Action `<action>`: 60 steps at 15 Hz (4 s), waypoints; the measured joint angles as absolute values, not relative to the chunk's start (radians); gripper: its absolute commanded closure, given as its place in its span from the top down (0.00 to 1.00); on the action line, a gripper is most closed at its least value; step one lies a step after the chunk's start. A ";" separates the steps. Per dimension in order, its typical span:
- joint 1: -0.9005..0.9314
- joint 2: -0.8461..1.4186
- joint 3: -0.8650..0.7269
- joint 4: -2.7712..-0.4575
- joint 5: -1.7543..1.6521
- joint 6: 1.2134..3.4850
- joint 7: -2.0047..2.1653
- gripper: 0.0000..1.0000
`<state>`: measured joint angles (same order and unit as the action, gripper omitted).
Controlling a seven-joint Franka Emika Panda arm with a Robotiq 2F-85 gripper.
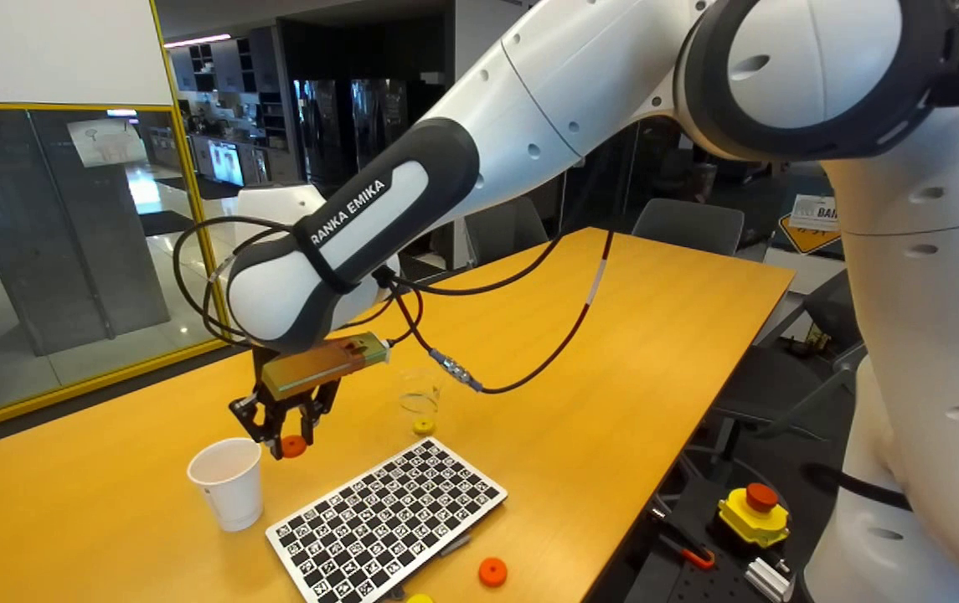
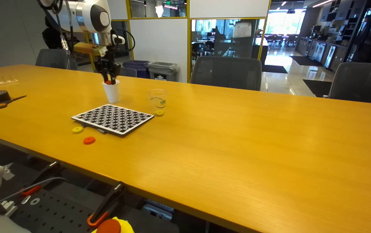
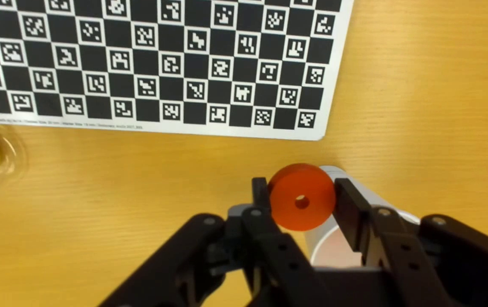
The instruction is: Put the yellow objects inside the transparent cup and the orange objects inside the white cup.
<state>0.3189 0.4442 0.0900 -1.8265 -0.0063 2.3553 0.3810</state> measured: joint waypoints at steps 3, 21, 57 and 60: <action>0.321 0.505 0.107 -1.723 -0.007 2.313 0.341 0.24; 0.342 0.761 0.118 -1.324 -0.015 2.140 0.233 1.00; 0.337 0.186 0.150 -2.485 0.056 2.618 0.520 1.00; 0.333 0.186 0.158 -2.505 0.086 2.657 0.512 1.00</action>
